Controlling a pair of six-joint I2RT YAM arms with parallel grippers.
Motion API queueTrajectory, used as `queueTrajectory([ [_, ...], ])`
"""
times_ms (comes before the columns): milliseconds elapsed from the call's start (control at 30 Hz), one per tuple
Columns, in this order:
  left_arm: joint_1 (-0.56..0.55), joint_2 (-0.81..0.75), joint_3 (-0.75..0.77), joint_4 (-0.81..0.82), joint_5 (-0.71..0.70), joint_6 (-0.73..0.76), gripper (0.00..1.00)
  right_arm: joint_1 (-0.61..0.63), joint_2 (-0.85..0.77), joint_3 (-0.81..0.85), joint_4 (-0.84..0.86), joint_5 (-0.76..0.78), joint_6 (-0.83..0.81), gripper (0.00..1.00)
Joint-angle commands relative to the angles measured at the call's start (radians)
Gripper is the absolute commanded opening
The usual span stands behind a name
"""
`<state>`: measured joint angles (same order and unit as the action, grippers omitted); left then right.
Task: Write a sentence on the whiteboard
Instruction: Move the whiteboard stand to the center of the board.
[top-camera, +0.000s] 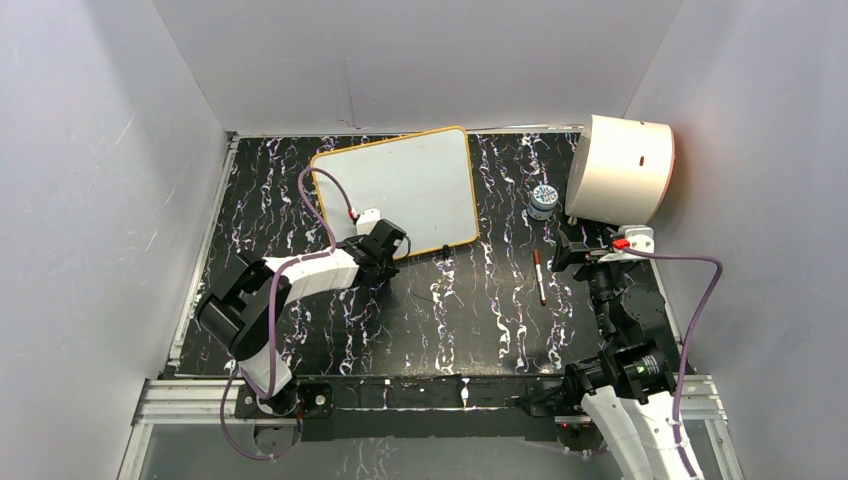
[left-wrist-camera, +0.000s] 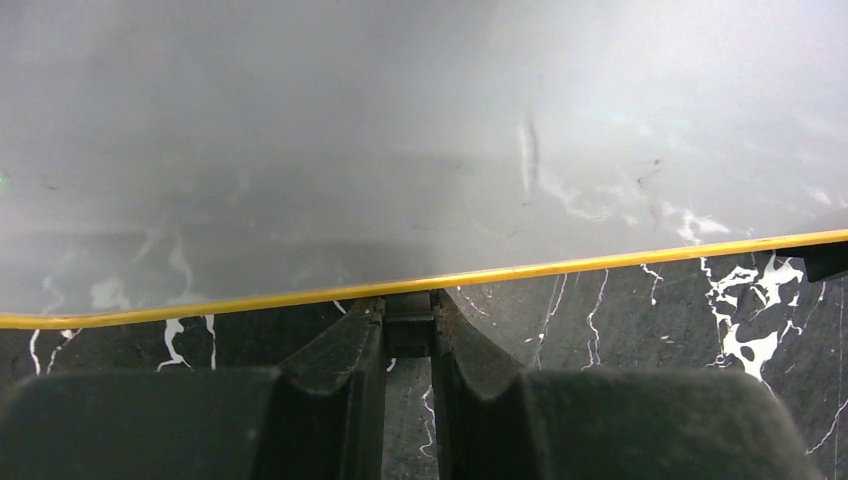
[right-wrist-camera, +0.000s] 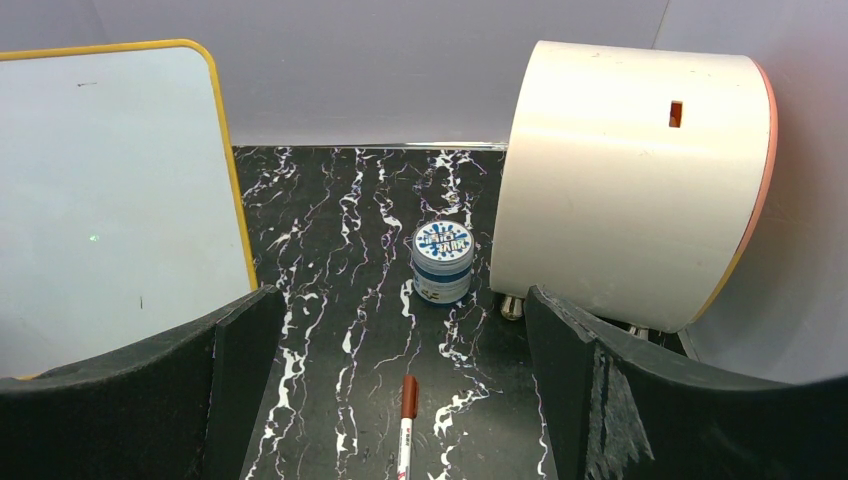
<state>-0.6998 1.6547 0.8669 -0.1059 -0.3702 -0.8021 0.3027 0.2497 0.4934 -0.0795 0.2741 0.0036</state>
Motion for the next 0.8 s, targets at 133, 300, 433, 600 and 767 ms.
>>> queueTrajectory([
  [133,-0.074,0.028,0.015,-0.077,0.047,-0.098,0.0,0.005,0.008,0.013,0.037,0.005,-0.002,0.99],
  [300,-0.096,0.025,0.02,-0.101,0.015,-0.119,0.09,0.005,0.01,0.013,0.038,0.002,-0.002,0.99],
  [433,-0.105,0.016,0.021,-0.13,-0.021,-0.149,0.2,0.006,0.008,0.013,0.037,0.0,-0.002,0.99],
  [600,-0.127,-0.001,0.024,-0.141,-0.031,-0.166,0.34,0.005,0.005,0.011,0.037,0.005,-0.002,0.99],
  [767,-0.143,-0.011,0.022,-0.143,-0.035,-0.188,0.38,0.006,0.004,0.013,0.036,0.002,-0.002,0.99],
])
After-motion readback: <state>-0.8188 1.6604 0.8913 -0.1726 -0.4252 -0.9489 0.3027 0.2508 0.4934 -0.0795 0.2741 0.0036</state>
